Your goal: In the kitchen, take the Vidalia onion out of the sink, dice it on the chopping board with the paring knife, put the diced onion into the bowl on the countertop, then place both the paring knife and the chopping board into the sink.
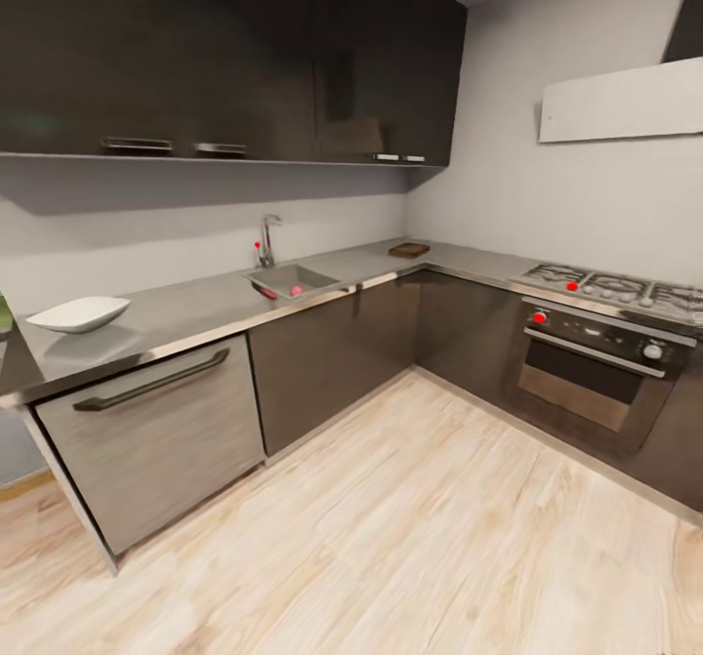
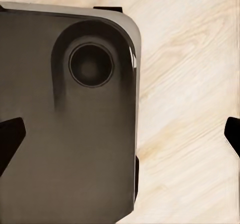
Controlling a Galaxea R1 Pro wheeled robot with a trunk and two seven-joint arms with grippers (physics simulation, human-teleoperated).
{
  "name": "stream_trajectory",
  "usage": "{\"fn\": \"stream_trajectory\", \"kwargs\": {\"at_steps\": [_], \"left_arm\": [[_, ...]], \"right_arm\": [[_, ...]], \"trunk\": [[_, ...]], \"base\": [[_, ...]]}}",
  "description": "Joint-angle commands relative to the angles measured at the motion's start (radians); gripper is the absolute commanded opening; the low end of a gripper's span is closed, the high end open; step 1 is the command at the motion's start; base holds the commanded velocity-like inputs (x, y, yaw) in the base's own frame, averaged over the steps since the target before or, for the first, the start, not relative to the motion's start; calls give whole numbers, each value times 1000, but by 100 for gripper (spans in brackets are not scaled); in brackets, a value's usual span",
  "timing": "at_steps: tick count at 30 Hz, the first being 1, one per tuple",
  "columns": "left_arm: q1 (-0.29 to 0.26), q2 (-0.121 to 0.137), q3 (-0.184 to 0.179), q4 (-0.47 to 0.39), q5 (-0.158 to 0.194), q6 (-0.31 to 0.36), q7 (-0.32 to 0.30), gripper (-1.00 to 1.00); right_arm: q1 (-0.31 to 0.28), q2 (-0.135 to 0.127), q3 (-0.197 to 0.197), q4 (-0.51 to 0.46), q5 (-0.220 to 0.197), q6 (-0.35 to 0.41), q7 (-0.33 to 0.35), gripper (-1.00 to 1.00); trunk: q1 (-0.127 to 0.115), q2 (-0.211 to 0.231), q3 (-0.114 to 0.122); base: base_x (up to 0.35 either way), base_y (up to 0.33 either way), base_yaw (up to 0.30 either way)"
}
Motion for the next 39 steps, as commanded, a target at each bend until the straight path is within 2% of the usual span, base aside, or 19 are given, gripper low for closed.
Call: {"fn": "stream_trajectory", "kwargs": {"at_steps": [1, 11, 39], "left_arm": [[0, 0, 0, 0, 0, 0, 0, 100], [0, 0, 1, 0, 0, 0, 0, 100], [0, 0, 1, 0, 0, 0, 0, 100]], "right_arm": [[0, 0, 0, 0, 0, -2, 0, 100], [-1, 0, 1, 0, 0, -2, 1, 100], [0, 0, 1, 0, 0, -2, 1, 100]], "trunk": [[0, 0, -1], [0, 0, -1], [0, 0, -1]], "base": [[282, -239, -249], [290, -219, -178], [341, -89, -5]]}}
